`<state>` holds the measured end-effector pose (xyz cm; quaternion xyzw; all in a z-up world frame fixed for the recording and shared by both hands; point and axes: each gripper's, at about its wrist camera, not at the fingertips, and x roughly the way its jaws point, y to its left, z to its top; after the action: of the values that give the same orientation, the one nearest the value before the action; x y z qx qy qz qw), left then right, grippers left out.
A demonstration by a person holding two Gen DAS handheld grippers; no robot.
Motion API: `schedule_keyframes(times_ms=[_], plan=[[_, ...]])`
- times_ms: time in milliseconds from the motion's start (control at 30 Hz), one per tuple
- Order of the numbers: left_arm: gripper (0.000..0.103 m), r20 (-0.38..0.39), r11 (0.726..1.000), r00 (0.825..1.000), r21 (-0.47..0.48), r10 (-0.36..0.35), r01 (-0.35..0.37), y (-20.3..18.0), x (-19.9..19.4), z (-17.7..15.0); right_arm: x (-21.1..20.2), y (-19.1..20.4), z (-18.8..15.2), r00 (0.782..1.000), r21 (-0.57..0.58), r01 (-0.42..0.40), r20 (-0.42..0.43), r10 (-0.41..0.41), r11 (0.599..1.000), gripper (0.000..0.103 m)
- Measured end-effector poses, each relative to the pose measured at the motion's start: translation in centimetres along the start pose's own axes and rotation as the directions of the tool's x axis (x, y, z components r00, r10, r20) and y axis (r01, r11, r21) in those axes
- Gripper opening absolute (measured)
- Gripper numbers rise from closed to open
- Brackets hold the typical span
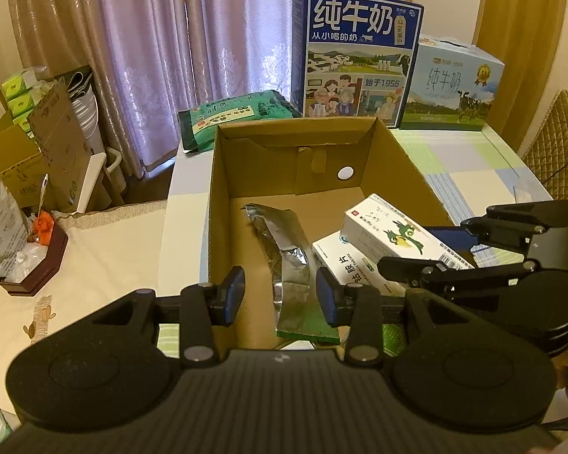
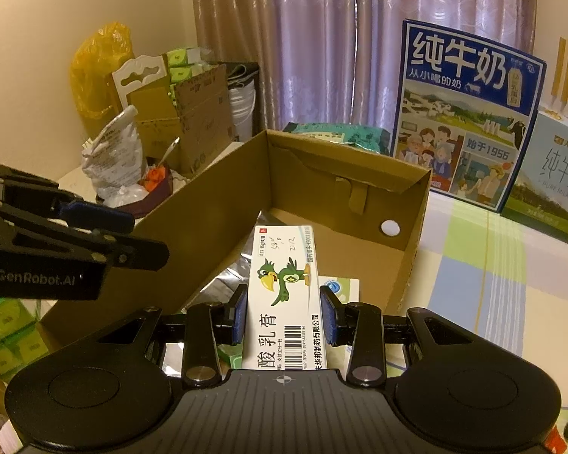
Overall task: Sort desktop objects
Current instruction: 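Open the left gripper inside the cardboard box while the right releases the ointment box there, then move both open grippers back over the red packet and white spoon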
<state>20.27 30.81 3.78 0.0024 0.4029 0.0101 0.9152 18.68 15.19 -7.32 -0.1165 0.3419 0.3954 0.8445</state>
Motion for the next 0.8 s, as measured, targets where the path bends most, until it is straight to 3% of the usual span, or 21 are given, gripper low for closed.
schedule_keyframes(times_ms=[67, 167, 467, 800], plan=[[0.036, -0.002, 1.0, 1.0, 0.002, 0.003, -0.003, 0.1, 0.0, -0.1, -0.1, 0.0, 0.1, 1.0, 0.003, -0.019, 0.012, 0.019, 1.0, 0.036], [0.036, -0.006, 1.0, 1.0, 0.003, 0.003, -0.003, 0.1, 0.1, -0.3, -0.2, 0.2, 0.3, 1.0, 0.001, -0.018, 0.021, 0.018, 1.0, 0.046], [0.036, -0.008, 1.0, 1.0, 0.008, 0.007, -0.007, 0.0, -0.1, -0.6, -0.8, -0.6, 0.1, 0.999, 0.026, 0.004, 0.036, -0.005, 1.0, 0.052], [0.055, 0.018, 0.999, 0.999, 0.029, 0.028, -0.029, -1.2, -2.5, -0.9, -5.1, -2.3, -1.3, 0.995, 0.058, 0.023, 0.099, -0.029, 0.998, 0.084]])
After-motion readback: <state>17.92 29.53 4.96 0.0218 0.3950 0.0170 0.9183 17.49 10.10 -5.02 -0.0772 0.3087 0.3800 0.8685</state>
